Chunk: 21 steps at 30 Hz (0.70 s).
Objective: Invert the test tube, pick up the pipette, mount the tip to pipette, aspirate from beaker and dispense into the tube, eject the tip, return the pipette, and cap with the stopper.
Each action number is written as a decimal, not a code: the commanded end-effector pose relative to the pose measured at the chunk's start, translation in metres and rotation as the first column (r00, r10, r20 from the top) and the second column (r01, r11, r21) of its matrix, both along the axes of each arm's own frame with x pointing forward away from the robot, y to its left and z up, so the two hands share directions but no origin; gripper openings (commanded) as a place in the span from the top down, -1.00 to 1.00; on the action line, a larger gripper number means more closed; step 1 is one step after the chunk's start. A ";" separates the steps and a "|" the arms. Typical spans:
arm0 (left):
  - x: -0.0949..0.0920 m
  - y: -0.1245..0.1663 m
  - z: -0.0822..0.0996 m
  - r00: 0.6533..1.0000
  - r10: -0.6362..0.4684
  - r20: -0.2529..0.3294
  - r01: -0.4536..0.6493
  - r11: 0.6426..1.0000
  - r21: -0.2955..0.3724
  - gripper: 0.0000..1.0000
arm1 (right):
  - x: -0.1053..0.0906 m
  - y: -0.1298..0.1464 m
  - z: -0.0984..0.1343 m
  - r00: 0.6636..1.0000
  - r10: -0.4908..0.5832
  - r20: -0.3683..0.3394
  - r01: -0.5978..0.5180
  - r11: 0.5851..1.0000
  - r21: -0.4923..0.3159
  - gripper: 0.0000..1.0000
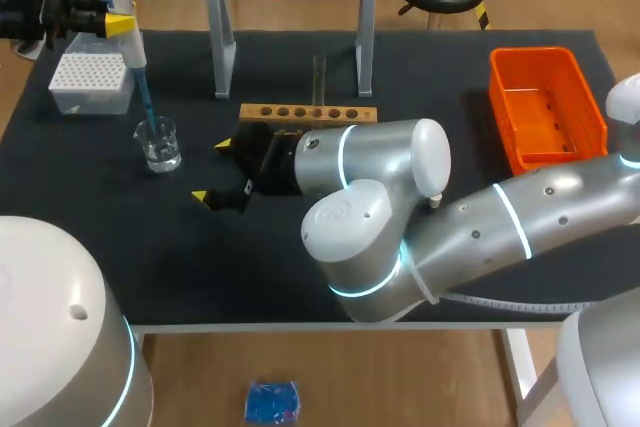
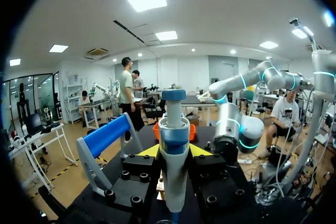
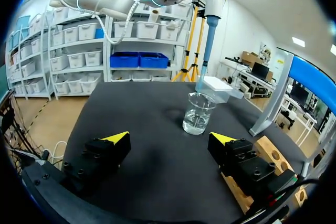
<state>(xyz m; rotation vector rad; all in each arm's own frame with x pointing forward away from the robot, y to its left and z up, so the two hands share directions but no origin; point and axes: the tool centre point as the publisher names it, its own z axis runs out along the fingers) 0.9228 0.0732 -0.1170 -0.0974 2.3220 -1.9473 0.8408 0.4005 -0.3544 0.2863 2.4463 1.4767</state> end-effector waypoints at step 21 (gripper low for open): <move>0.009 0.002 -0.021 1.000 0.004 -0.002 -0.004 1.000 -0.011 1.00 | 0.000 0.000 0.001 1.000 -0.001 -0.001 0.001 1.000 -0.005 -1.00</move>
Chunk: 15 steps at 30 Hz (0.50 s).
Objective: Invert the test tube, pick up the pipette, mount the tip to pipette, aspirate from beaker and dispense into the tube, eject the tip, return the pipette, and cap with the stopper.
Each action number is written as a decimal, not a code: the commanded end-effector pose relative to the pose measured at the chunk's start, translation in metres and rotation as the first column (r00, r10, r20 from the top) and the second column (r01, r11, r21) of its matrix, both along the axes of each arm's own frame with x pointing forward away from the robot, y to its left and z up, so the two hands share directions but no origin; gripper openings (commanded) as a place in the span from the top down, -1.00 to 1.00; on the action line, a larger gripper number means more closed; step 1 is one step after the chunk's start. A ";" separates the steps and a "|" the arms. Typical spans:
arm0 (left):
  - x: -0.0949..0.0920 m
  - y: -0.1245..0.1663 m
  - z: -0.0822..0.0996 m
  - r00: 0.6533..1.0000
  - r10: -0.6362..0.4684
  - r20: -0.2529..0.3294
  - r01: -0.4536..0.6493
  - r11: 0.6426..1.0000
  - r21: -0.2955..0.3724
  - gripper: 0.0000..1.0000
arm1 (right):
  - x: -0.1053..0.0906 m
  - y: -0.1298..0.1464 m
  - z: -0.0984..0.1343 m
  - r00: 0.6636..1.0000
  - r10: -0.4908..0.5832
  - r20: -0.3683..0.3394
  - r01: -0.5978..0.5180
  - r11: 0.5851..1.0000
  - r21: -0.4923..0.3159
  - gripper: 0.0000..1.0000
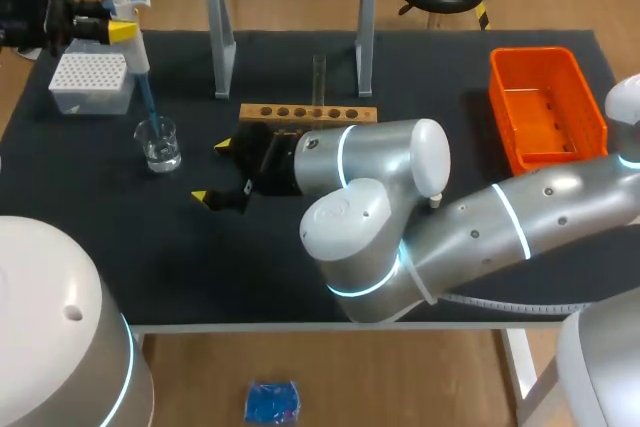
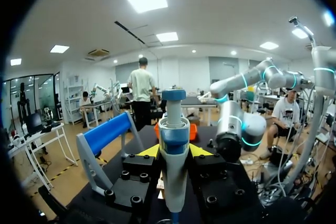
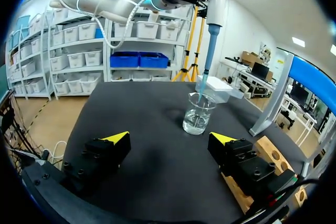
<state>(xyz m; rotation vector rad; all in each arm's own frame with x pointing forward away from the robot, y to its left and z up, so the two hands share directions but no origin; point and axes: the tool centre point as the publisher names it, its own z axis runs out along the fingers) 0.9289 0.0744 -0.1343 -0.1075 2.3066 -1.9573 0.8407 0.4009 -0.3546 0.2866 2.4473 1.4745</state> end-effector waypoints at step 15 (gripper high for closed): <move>0.010 0.000 -0.020 1.000 0.000 0.005 0.000 1.000 0.011 1.00 | 0.000 0.000 0.001 1.000 -0.001 -0.001 0.001 1.000 -0.004 -1.00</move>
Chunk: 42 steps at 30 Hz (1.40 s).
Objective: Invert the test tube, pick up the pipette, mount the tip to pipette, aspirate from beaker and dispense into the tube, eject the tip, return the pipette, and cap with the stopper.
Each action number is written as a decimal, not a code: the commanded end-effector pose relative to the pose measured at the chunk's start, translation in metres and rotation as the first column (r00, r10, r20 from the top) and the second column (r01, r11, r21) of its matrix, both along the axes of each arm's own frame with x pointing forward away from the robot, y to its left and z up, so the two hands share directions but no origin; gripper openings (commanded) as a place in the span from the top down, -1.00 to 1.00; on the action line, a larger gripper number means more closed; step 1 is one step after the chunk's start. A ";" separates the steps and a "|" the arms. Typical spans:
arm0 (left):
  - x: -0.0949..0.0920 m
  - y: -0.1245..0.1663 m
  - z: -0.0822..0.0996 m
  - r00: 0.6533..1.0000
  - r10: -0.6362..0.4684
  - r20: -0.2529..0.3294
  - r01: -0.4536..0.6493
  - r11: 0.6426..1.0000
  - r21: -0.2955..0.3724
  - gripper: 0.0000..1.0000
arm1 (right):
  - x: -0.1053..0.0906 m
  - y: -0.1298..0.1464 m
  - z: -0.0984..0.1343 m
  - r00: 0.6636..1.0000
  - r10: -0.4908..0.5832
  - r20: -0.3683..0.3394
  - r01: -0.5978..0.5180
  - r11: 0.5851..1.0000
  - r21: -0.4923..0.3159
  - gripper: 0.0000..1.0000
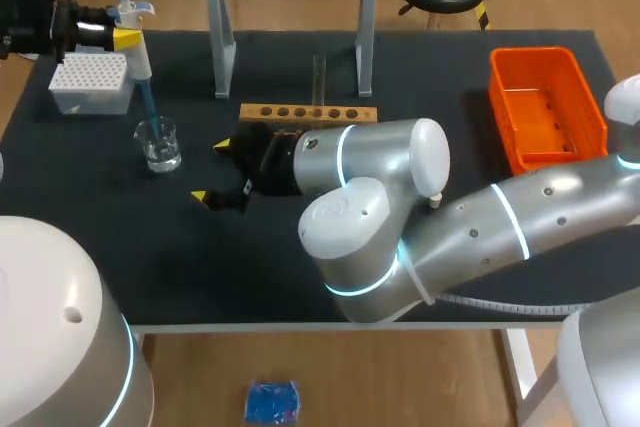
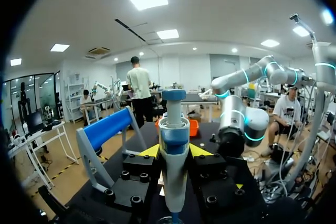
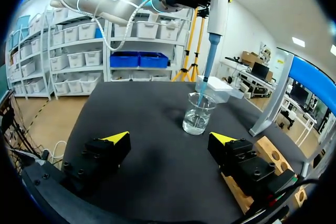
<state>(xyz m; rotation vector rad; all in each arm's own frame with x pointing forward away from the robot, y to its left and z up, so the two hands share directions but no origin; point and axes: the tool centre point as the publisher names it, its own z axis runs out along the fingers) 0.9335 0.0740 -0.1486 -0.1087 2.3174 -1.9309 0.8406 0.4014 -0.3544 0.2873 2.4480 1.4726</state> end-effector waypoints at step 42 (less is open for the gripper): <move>0.010 0.009 -0.036 0.999 0.026 -0.019 -0.027 0.999 -0.042 1.00 | 0.000 -0.001 0.001 1.000 0.000 -0.001 0.000 1.000 -0.002 -1.00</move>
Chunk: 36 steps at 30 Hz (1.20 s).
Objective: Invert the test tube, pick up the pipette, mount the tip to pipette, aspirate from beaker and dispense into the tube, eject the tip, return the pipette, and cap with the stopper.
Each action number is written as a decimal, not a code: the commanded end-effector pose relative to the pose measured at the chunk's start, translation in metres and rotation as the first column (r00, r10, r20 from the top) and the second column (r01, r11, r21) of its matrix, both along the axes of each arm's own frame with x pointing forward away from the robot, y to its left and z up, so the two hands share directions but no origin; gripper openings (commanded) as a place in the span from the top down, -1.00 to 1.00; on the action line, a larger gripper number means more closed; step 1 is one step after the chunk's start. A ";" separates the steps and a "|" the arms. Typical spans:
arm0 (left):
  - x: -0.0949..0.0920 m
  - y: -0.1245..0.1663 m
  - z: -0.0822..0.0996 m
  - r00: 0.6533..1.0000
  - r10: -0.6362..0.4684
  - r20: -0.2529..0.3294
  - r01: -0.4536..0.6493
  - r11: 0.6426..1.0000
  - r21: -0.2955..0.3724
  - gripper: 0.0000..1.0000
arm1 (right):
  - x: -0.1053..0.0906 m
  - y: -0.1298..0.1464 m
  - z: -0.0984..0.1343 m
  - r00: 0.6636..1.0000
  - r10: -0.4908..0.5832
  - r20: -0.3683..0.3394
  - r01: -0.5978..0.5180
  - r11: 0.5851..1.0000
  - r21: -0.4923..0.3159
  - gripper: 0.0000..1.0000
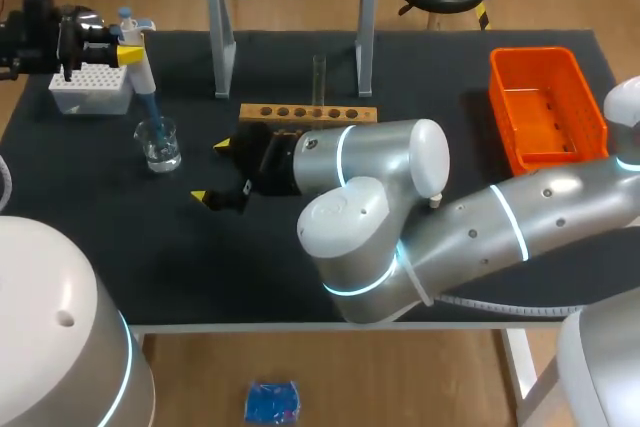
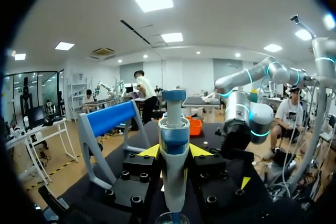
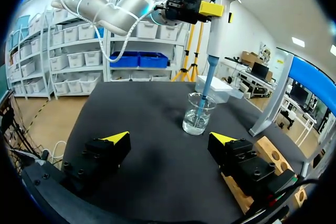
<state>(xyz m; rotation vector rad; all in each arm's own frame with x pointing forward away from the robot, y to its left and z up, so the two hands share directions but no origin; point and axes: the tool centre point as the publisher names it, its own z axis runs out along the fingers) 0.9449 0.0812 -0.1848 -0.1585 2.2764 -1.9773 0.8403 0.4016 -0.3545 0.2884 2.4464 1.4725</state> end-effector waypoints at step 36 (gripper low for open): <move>0.003 0.001 0.000 1.000 -0.004 -0.008 0.004 1.000 0.002 1.00 | 0.000 -0.001 0.001 1.000 0.001 -0.001 -0.001 1.000 -0.003 -1.00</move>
